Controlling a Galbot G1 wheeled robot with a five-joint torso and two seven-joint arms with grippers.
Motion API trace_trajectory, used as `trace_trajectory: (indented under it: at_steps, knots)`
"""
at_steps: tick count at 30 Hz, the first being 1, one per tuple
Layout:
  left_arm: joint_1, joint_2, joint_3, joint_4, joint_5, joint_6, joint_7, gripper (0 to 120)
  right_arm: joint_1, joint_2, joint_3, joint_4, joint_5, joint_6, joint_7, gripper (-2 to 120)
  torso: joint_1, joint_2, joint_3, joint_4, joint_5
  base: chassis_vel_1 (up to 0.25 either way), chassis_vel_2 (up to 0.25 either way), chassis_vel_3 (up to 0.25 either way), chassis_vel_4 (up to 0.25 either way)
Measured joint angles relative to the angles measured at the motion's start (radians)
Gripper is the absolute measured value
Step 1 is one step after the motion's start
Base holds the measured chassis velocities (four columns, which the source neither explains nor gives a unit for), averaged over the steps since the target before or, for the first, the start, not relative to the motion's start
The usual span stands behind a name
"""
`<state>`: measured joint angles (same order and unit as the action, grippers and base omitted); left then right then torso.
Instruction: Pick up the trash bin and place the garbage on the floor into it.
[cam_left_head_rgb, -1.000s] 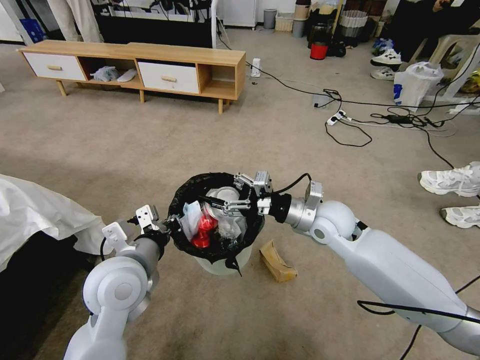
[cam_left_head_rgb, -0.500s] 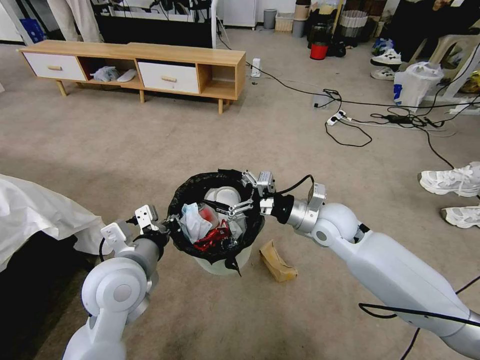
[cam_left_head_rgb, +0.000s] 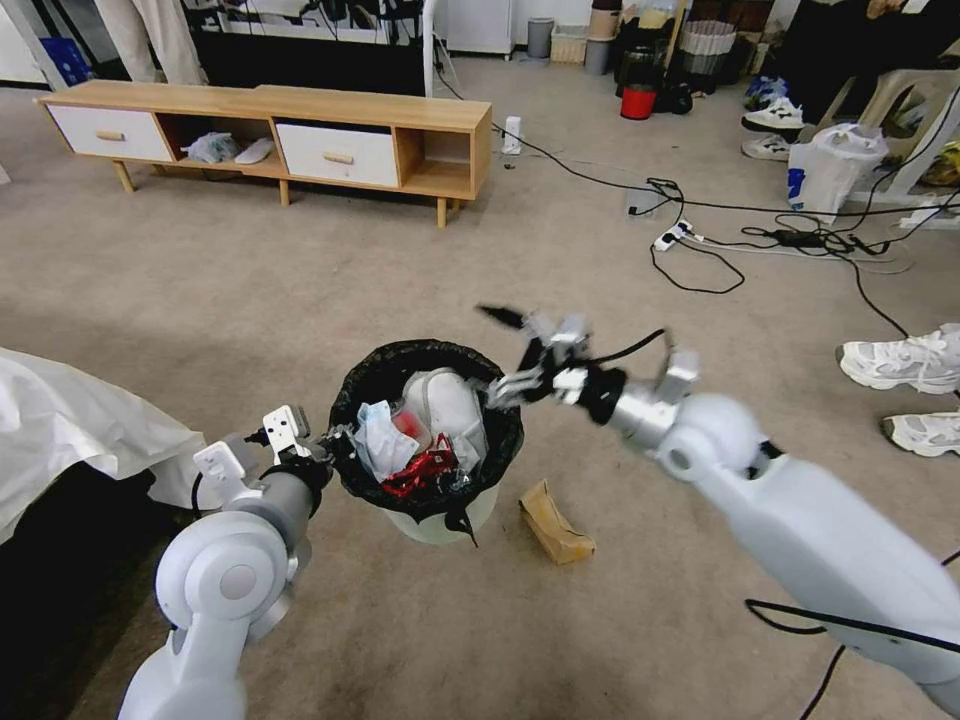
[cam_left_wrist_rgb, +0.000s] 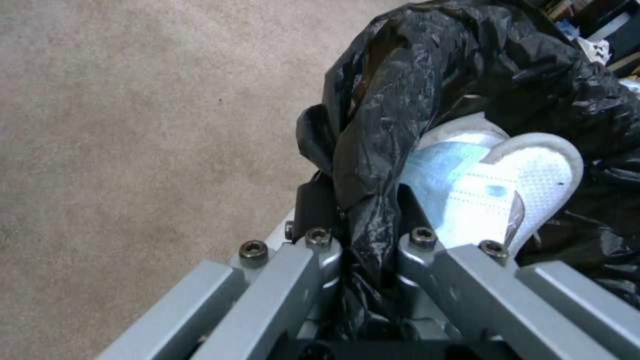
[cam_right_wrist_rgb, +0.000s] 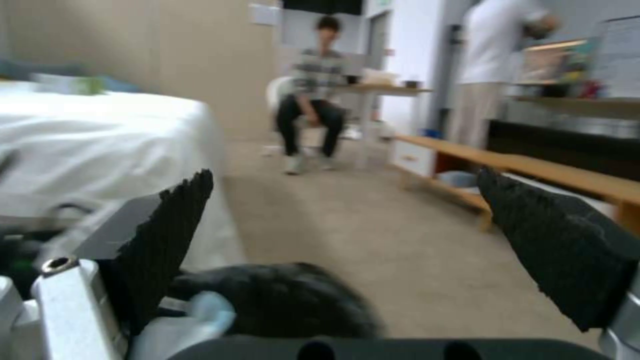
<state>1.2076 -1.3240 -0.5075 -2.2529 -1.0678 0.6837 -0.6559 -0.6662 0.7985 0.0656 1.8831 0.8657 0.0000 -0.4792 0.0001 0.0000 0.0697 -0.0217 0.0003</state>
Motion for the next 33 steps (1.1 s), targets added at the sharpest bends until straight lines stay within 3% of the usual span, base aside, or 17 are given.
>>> trace_trajectory:
  at_steps: [10, 33]
  knots:
    - [0.003, 0.003, -0.013, -0.009, -0.006, -0.001, -0.001, 4, -0.117, -0.044, 0.215, -0.069, -0.017, 0.01, 0.022, 100, 0.0, 0.0, 0.0, 0.0002, -0.0001, 0.0, 0.0, 0.0, 0.0]
    - [0.016, 0.017, -0.021, -0.031, -0.019, -0.001, -0.007, 4, -0.275, 0.022, 0.087, -0.33, -0.171, 0.033, 0.053, 100, 0.0, 0.0, 0.0, -0.0001, -0.0004, 0.0, 0.0, 0.0, 0.0]
